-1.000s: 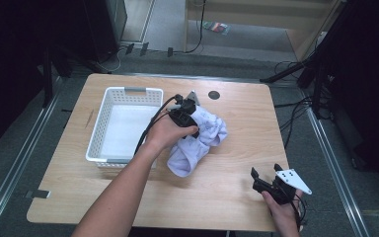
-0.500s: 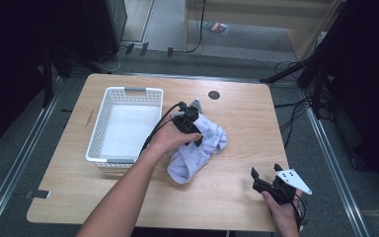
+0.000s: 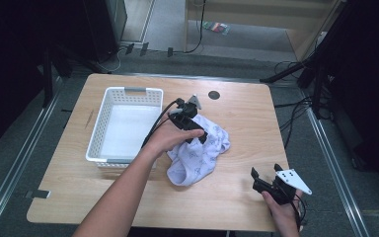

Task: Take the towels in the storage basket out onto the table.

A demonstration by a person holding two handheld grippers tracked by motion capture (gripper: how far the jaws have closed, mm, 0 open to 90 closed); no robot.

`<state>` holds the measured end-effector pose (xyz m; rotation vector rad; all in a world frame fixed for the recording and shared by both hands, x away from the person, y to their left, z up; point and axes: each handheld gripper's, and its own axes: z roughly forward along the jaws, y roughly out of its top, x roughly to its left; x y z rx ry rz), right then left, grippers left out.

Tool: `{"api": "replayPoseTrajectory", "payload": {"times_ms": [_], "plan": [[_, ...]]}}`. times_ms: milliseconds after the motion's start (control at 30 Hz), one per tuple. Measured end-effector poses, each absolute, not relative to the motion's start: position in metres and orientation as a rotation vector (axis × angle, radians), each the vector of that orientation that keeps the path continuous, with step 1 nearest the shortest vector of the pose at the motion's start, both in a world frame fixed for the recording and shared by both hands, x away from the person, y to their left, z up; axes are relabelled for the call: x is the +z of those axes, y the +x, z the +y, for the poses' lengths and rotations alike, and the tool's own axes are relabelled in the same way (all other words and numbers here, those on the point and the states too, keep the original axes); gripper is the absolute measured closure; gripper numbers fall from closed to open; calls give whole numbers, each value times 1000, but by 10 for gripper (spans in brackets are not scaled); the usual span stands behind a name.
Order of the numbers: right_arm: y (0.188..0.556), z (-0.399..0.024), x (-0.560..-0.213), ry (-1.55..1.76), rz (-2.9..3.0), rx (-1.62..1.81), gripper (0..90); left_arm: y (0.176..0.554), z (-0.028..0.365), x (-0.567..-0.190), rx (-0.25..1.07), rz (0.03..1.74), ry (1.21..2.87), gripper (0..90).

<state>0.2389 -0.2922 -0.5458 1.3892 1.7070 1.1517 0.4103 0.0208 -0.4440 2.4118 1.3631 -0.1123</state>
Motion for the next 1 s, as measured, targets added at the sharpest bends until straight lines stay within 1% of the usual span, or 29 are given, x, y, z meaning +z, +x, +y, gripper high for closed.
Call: {"api": "replayPoseTrajectory", "payload": {"times_ms": [67,233,333,467,500,667,867,1000], "plan": [[239,-292,-546,1390,1707,1152,141,410,24,-441,-110,1360,2406,0],[239,-292,-546,1392,1708,1152,141,406,38,-427,-108,1332,2334,0],[239,-292,-546,1393,1708,1150,141,403,50,-416,-70,1343,2297,0],[239,-292,-546,1394,1709,1148,141,401,62,-410,-42,1350,2297,0],[239,-292,-546,1395,1710,1147,141,399,69,-406,-15,1355,2288,0],[240,-292,-546,1397,1710,1144,142,393,88,-393,36,1349,2270,0],[240,-292,-546,1399,1710,1143,142,386,108,-389,84,1358,2251,0],[240,-292,-546,1401,1710,1142,142,383,122,-393,108,1382,2237,0]]}}
